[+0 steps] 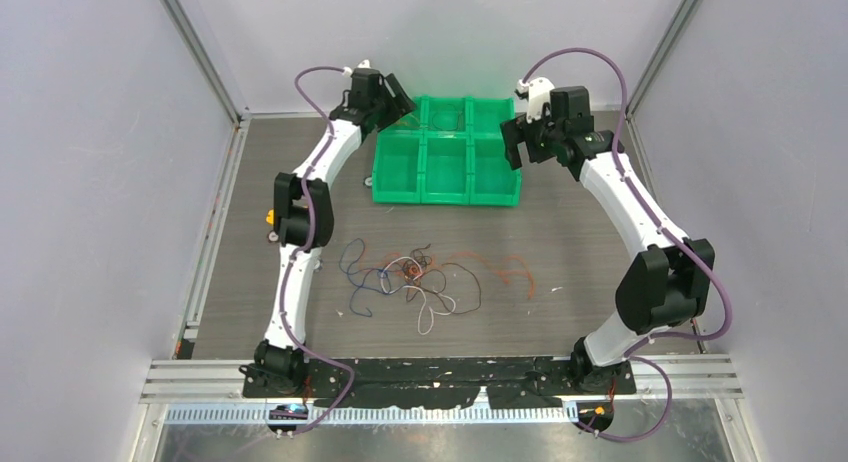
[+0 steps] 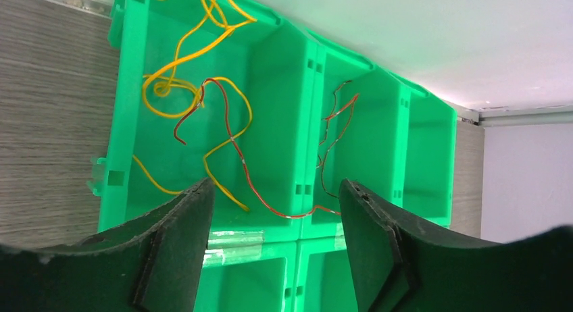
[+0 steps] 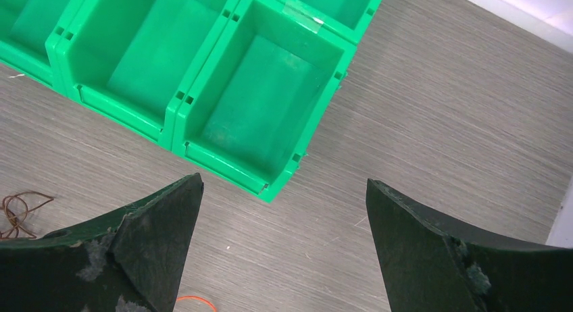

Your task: Untangle the cables

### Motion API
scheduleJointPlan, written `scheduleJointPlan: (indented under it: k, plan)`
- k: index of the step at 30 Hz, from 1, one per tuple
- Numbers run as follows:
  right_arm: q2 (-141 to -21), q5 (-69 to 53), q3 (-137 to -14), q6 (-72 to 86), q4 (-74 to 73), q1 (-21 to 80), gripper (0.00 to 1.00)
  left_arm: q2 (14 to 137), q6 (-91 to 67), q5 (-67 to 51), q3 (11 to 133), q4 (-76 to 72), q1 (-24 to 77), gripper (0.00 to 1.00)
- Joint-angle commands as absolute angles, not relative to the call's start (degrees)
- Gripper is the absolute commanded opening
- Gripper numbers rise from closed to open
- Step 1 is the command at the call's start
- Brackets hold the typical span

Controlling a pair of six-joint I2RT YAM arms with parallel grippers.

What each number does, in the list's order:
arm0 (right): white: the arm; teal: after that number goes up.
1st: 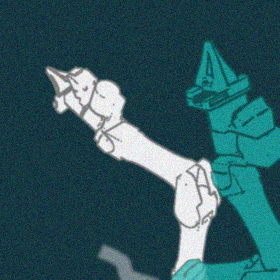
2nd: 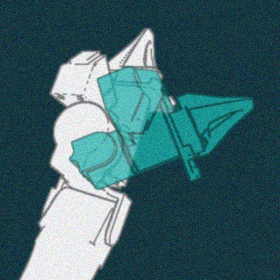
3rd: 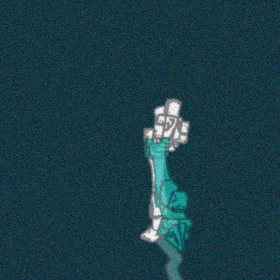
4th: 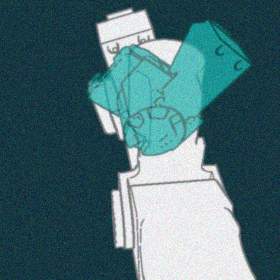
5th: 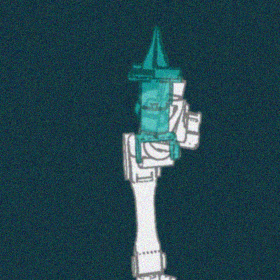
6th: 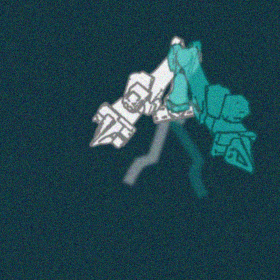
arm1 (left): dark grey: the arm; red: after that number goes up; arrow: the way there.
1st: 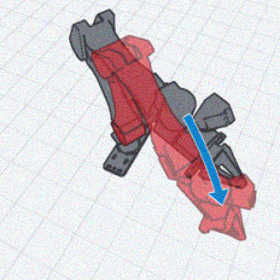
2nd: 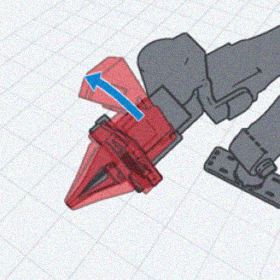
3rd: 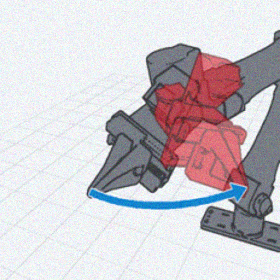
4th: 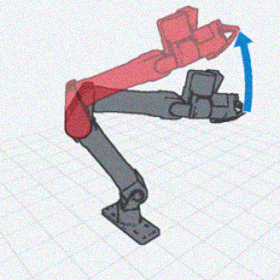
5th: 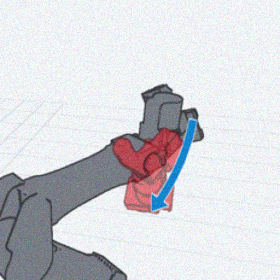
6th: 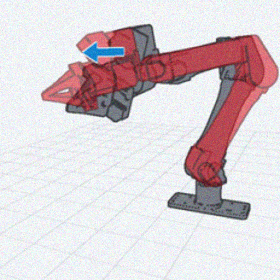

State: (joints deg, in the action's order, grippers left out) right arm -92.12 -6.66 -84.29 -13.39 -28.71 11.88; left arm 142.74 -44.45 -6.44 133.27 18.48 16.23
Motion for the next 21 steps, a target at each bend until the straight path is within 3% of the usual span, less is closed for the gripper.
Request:
scheduleJointPlan:
  k: [1,21]
  plan:
    - [-87.64,-7.23,-84.67,-13.71,-28.10,10.97,0.97,144.41,-46.75,-4.08,136.42,15.92,16.94,0.68]
    - [-85.55,-5.20,-86.71,-14.37,-31.10,8.81,0.98,152.71,-56.16,-4.86,143.19,14.09,18.85,0.60]
